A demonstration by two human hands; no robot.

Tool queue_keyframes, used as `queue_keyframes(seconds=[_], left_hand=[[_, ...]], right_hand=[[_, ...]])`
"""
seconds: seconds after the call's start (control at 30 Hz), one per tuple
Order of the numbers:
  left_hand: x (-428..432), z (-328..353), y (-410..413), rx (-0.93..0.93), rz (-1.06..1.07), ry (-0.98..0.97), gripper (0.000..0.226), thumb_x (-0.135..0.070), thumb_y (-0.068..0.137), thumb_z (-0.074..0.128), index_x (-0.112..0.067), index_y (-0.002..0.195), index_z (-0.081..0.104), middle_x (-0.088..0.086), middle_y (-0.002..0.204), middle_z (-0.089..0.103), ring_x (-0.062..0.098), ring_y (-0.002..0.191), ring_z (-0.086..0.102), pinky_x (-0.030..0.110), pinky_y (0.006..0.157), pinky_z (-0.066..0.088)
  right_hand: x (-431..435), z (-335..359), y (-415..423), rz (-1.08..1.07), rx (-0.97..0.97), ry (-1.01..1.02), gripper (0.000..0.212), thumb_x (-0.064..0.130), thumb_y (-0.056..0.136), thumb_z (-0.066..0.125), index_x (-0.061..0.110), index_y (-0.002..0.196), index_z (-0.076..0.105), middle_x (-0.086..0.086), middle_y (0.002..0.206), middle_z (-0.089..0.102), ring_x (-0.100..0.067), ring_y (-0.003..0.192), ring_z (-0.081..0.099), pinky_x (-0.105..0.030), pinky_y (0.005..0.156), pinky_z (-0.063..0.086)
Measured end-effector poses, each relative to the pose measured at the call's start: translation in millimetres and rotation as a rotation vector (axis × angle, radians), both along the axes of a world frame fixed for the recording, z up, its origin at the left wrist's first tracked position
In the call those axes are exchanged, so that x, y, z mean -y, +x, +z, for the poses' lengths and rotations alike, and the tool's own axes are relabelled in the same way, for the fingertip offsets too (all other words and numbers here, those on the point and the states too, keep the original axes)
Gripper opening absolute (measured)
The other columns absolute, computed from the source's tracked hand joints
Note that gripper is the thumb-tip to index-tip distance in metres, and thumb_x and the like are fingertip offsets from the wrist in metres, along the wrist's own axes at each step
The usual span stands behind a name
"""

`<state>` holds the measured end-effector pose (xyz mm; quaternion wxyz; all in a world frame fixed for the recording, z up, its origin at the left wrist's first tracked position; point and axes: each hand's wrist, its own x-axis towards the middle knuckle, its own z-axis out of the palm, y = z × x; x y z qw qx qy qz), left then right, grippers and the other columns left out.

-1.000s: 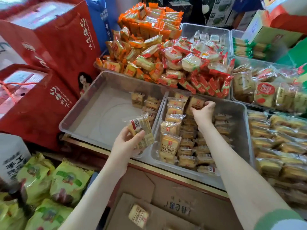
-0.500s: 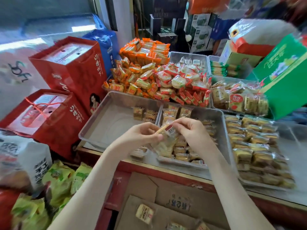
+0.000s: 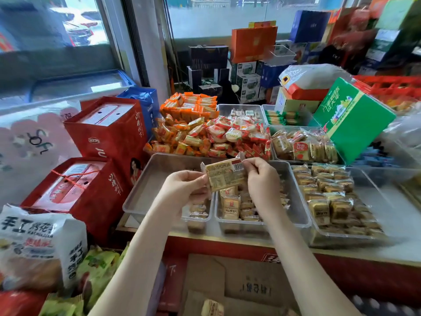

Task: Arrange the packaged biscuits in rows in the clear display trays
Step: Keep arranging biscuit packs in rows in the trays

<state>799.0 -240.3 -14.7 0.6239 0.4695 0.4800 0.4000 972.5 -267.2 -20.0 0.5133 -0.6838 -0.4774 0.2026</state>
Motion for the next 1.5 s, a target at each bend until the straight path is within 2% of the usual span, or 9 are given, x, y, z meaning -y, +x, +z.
queue_keyframes(seconds=[0.2, 0.47, 0.73, 0.87, 0.97, 1.13, 1.27, 1.4, 1.5], left_hand=[[4.5, 5.4, -4.1, -0.063, 0.028, 0.081, 0.004, -0.004, 0.089, 0.068, -0.005, 0.085, 0.066, -0.007, 0.05, 0.063, 0.002, 0.044, 0.055, 0.013, 0.046, 0.046], [4.9, 4.7, -4.4, -0.144, 0.145, 0.22, 0.008, -0.009, 0.084, 0.075, -0.013, 0.081, 0.07, -0.001, 0.065, 0.067, 0.01, 0.057, 0.056, 0.022, 0.057, 0.053], [26.8, 4.3, 28.7, 0.003, -0.051, 0.207, 0.049, -0.04, 0.093, 0.062, -0.014, 0.133, 0.053, 0.005, 0.115, 0.07, 0.017, 0.104, 0.068, 0.039, 0.095, 0.054], [21.6, -5.9, 24.6, 0.216, -0.027, 0.187, 0.058, -0.038, 0.087, 0.069, -0.003, 0.129, 0.053, 0.015, 0.112, 0.069, 0.026, 0.103, 0.068, 0.038, 0.087, 0.056], [18.3, -15.3, 11.7, 0.299, -0.026, 0.17, 0.037, -0.022, 0.091, 0.064, -0.001, 0.121, 0.059, 0.006, 0.093, 0.073, 0.016, 0.086, 0.069, 0.031, 0.078, 0.056], [14.0, -25.9, -4.9, 0.334, -0.106, 0.105, 0.034, -0.022, 0.079, 0.062, -0.011, 0.111, 0.065, 0.009, 0.101, 0.075, 0.023, 0.097, 0.069, 0.031, 0.075, 0.058], [10.0, -31.4, -17.1, 0.319, -0.135, 0.092, 0.031, -0.018, 0.086, 0.068, -0.009, 0.115, 0.064, 0.013, 0.105, 0.074, 0.03, 0.1, 0.066, 0.04, 0.079, 0.049], [6.7, -39.0, -24.8, 0.315, -0.156, 0.08, 0.034, -0.017, 0.082, 0.062, -0.008, 0.116, 0.064, 0.017, 0.109, 0.071, 0.031, 0.1, 0.066, 0.059, 0.096, 0.04], [3.4, -41.2, -24.9, 0.29, -0.172, 0.101, 0.043, -0.023, 0.075, 0.07, -0.008, 0.115, 0.065, 0.017, 0.113, 0.07, 0.034, 0.104, 0.066, 0.05, 0.087, 0.052]], right_hand=[[12.0, 5.0, -6.3, -0.03, 0.014, 0.0, 0.02, 0.015, 0.1, 0.052, 0.01, 0.103, 0.071, -0.001, 0.081, 0.067, -0.001, 0.057, 0.052, -0.009, 0.046, 0.037], [23.1, 13.5, -10.1, -0.091, -0.069, 0.013, 0.019, 0.012, 0.102, 0.047, 0.012, 0.094, 0.064, 0.001, 0.062, 0.054, 0.001, 0.034, 0.044, -0.011, 0.035, 0.028], [36.2, 8.0, -29.7, -0.066, 0.03, 0.208, 0.014, 0.022, 0.1, 0.051, 0.015, 0.089, 0.056, 0.006, 0.073, 0.06, 0.0, 0.057, 0.054, -0.014, 0.049, 0.04], [42.9, -5.6, -43.1, 0.293, 0.13, 0.19, 0.019, 0.018, 0.097, 0.057, 0.025, 0.111, 0.067, 0.023, 0.116, 0.06, 0.005, 0.113, 0.053, -0.013, 0.094, 0.043], [46.4, -3.0, -37.5, 0.342, -0.033, 0.243, 0.026, 0.005, 0.095, 0.054, 0.023, 0.106, 0.069, 0.018, 0.113, 0.066, -0.001, 0.107, 0.059, -0.021, 0.091, 0.048], [34.2, 2.7, -11.0, 0.186, -0.257, 0.047, 0.019, 0.022, 0.097, 0.057, 0.023, 0.115, 0.064, 0.008, 0.107, 0.068, -0.004, 0.095, 0.064, -0.018, 0.079, 0.053], [25.7, 1.0, -2.5, 0.316, -0.406, -0.066, 0.014, 0.014, 0.094, 0.062, 0.021, 0.094, 0.074, -0.004, 0.094, 0.075, -0.024, 0.09, 0.066, -0.048, 0.087, 0.053], [16.3, 0.8, 0.4, 0.4, -0.48, -0.062, 0.035, 0.002, 0.092, 0.059, 0.026, 0.074, 0.078, -0.003, 0.078, 0.072, -0.024, 0.079, 0.054, -0.041, 0.079, 0.049], [10.0, -3.0, 3.5, 0.436, -0.645, -0.117, 0.035, -0.002, 0.093, 0.055, 0.017, 0.071, 0.075, -0.004, 0.074, 0.069, -0.018, 0.071, 0.053, -0.025, 0.066, 0.048]])
